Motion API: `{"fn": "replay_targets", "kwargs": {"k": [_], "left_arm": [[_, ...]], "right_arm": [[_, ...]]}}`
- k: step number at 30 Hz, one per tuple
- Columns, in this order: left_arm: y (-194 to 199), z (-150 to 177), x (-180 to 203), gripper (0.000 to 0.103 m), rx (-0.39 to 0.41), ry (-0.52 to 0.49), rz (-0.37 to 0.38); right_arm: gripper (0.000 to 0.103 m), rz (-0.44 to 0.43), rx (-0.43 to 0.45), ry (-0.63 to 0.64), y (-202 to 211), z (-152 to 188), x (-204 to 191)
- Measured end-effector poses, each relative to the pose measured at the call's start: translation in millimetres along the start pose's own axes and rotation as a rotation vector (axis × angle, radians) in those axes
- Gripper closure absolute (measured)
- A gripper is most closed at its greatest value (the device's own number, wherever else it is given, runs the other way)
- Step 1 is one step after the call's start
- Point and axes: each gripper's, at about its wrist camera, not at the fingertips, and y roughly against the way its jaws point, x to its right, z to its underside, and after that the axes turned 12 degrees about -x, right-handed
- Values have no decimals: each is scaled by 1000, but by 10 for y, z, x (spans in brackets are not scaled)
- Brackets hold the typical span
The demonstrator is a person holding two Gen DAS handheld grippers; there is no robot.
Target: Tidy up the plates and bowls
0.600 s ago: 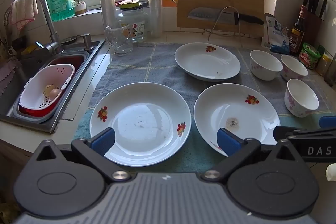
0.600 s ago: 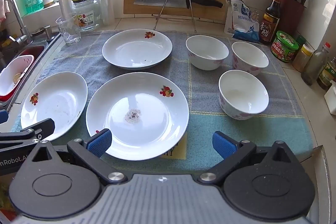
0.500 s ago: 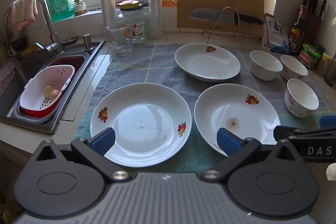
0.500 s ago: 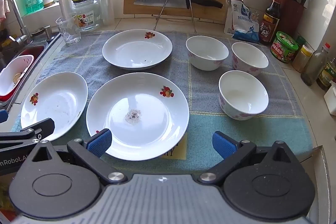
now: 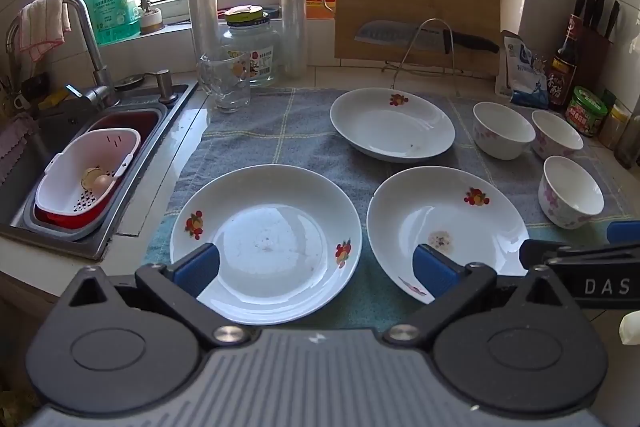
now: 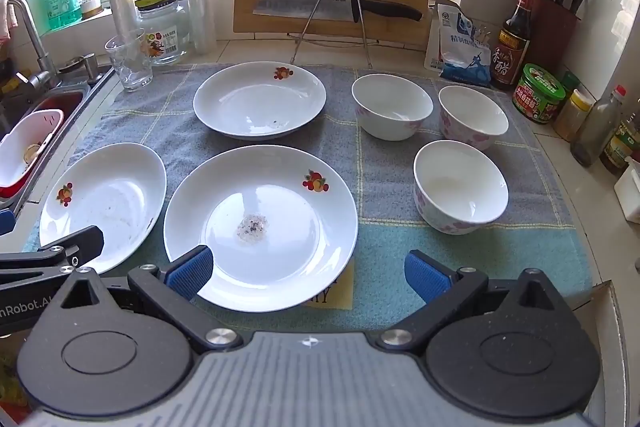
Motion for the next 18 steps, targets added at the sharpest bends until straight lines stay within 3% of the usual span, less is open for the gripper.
{"fn": "replay_targets", "kwargs": {"k": [18], "left_arm": [[-9, 14, -22, 1, 4, -2, 3]], "right_arm": [[0, 2, -1, 1, 10, -35, 18]]}}
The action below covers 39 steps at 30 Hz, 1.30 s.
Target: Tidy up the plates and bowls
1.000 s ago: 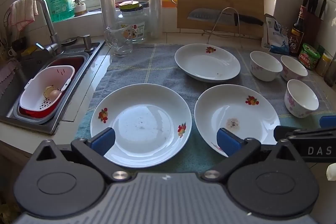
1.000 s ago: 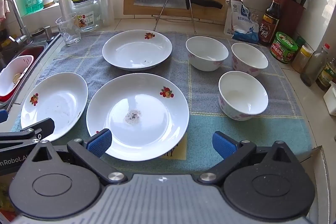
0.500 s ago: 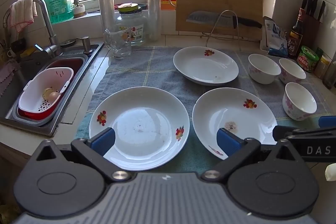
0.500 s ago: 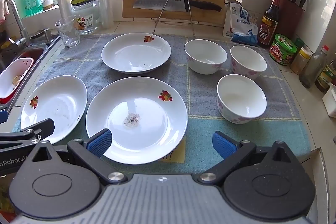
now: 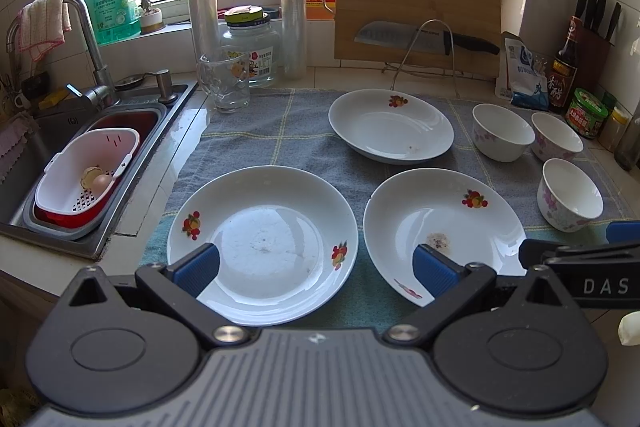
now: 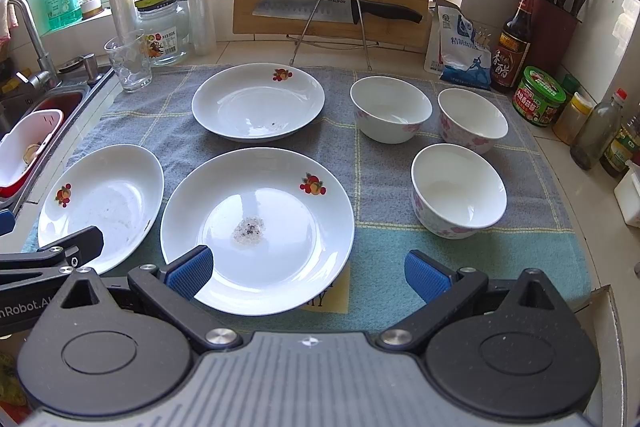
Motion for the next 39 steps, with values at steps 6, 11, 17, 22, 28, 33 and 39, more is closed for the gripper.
{"fn": "replay_targets", "kwargs": {"k": [6, 11, 17, 22, 28, 33, 39], "left_arm": [[1, -2, -2, 1, -1, 0, 0], [0, 0, -4, 1, 1, 0, 0], [0, 0, -5, 1, 0, 0, 0], [-2, 5, -9, 1, 1, -1, 0], [1, 1, -3, 1, 2, -1, 1], [0, 1, -1, 1, 2, -1, 0], [-1, 3, -5, 1, 2, -1, 1]], "right_arm": [[0, 1, 0, -1, -9, 12, -5], [0, 3, 2, 1, -7, 1, 3], [0, 4, 2, 3, -7, -19, 22], [0, 4, 3, 2, -9, -13, 19], [0, 5, 3, 3, -11, -10, 17], [0, 5, 3, 6, -12, -26, 34], [0, 6, 4, 6, -9, -24, 30]]}}
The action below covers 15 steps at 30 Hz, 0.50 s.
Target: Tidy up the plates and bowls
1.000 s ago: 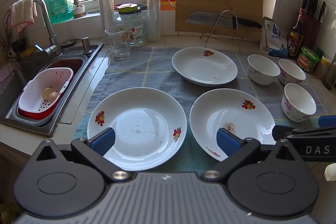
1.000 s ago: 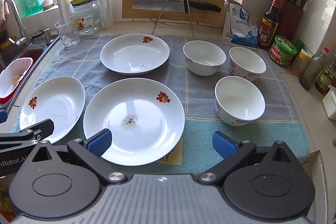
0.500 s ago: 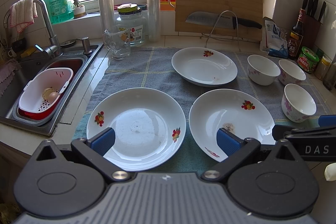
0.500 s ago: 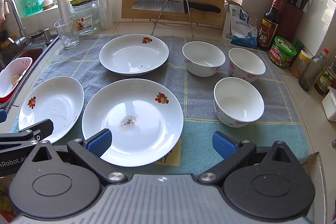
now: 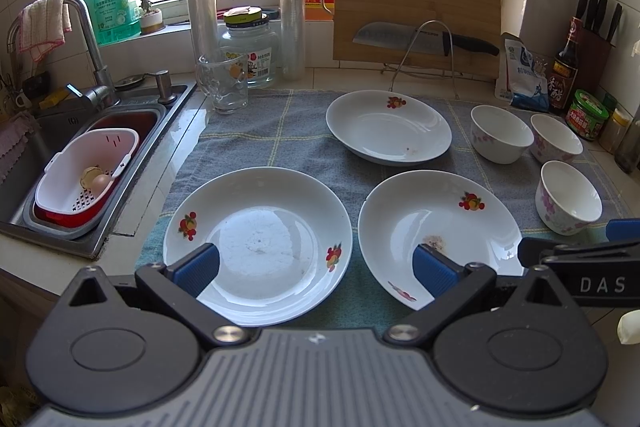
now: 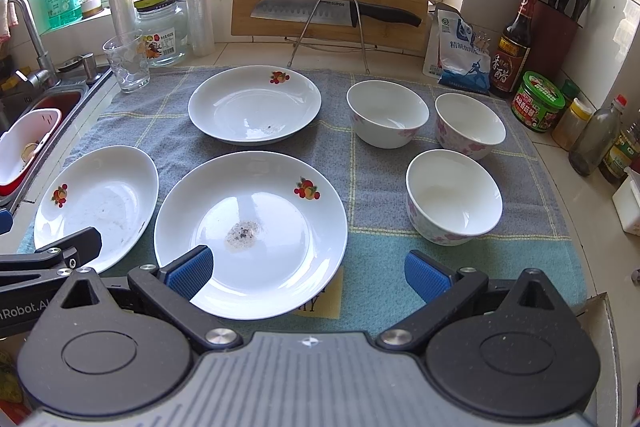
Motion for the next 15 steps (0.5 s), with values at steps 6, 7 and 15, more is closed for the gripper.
{"fn": "replay_targets", "kwargs": {"k": [6, 7, 15], "left_arm": [[-1, -2, -2, 1, 0, 0, 1], [-1, -2, -1, 1, 0, 0, 0], [20, -17, 12, 1, 7, 6, 1]], "right_arm": [[0, 0, 2, 3, -3, -14, 16], [0, -1, 2, 5, -6, -24, 25], [0, -4, 14, 30, -9, -16, 44]]}}
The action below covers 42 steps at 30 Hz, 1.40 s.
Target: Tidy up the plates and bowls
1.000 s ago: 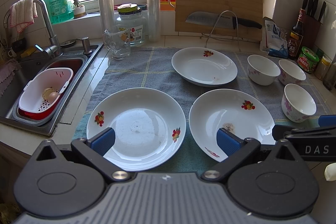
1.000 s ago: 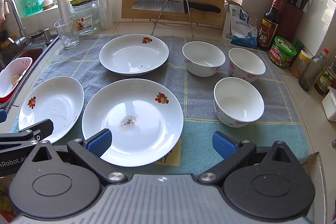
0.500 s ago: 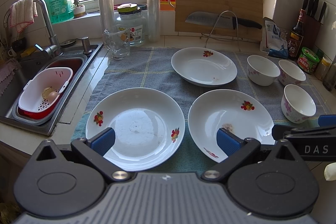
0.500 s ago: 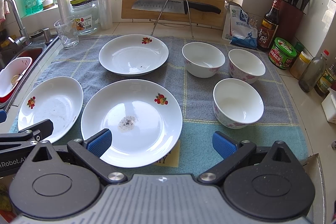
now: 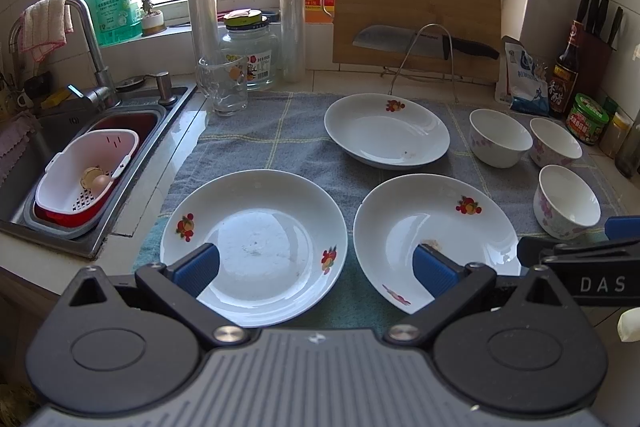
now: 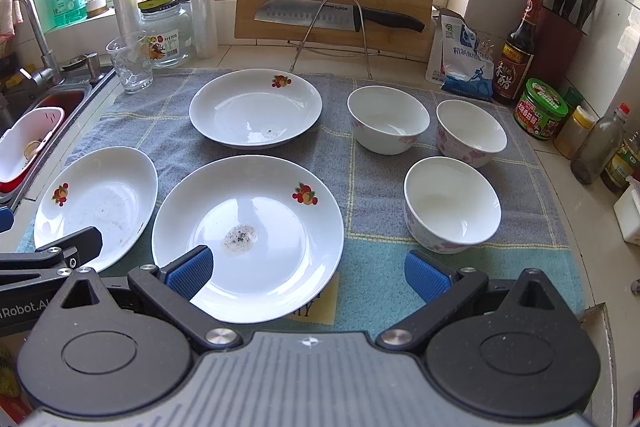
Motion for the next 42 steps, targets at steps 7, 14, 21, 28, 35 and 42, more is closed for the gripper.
{"fn": "replay_targets", "kwargs": {"k": [7, 14, 21, 28, 35, 42], "left_arm": [[16, 22, 59, 1, 20, 13, -15], [12, 62, 99, 1, 36, 41, -39], [66, 164, 145, 1, 63, 66, -50], [119, 372, 63, 1, 100, 82, -80], [-14, 565, -193, 1, 61, 121, -28], [-353, 727, -360, 1, 31, 72, -58]], "right_arm": [[0, -18, 9, 33, -20, -14, 33], [0, -84, 30, 95, -55, -81, 116], [0, -146, 58, 172, -122, -187, 171], [0, -202, 108, 245, -159, -294, 164], [0, -376, 161, 364, -278, -379, 35], [0, -445, 152, 389, -455, -447, -148]]}}
